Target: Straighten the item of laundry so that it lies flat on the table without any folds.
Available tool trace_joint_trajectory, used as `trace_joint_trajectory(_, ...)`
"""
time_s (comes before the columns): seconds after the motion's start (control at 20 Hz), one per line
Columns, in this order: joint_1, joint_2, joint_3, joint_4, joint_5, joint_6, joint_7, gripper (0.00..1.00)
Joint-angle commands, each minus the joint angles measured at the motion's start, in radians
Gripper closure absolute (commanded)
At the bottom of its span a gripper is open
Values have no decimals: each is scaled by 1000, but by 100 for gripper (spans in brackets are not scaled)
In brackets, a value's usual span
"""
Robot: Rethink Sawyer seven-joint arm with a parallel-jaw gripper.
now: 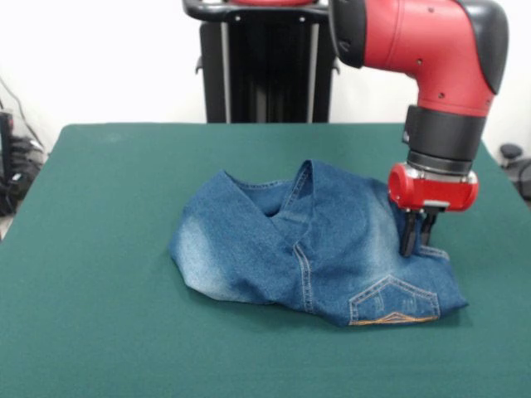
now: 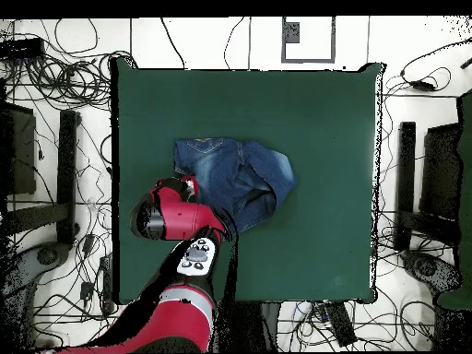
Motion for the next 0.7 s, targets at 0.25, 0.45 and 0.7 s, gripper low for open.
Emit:
trace_joint_trajectory(0.25,2,69,80,36,44,43,232,100)
trace_joint_trajectory(0.45,2,67,80,35,45,50,231,100)
trace_joint_trajectory(0.7,1,67,81,35,45,53,230,100)
